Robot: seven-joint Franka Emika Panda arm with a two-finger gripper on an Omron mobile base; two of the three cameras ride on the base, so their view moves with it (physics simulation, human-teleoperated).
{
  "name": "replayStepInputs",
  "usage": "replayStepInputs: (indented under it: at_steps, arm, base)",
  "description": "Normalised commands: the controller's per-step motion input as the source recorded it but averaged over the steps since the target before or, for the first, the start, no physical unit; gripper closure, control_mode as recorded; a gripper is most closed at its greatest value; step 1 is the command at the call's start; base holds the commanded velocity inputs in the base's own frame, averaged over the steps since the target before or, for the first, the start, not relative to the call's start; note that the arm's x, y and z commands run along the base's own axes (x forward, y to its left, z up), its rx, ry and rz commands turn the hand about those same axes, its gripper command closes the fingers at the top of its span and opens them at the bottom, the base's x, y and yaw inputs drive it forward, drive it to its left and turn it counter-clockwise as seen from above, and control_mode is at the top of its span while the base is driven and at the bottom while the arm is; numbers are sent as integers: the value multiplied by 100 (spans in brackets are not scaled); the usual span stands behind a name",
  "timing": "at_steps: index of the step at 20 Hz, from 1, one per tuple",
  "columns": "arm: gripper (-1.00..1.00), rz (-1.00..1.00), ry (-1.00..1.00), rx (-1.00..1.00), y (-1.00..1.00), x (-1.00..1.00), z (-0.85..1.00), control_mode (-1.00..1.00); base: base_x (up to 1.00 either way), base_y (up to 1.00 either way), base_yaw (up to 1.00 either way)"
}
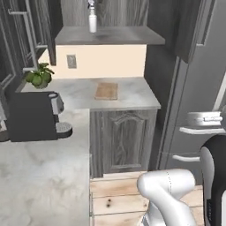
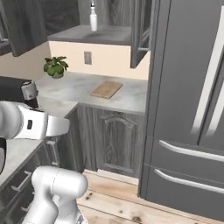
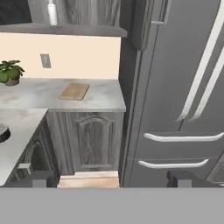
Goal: Move the cutting board and knife to the sink. Then move spray from the cabinet to the counter.
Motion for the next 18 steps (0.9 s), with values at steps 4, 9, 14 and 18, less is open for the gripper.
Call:
replayStepInputs:
  at_steps: [4,9,14,18]
  arm:
    - [-100,0,0,0,0,0,0,100]
    - [-100,0,0,0,0,0,0,100]
    - [-100,0,0,0,0,0,0,100]
    - [-100,0,0,0,0,0,0,100]
  base:
    - [100,22,-12]
    - [54,40,-15]
    - [26,57,-7]
    - [5,6,15]
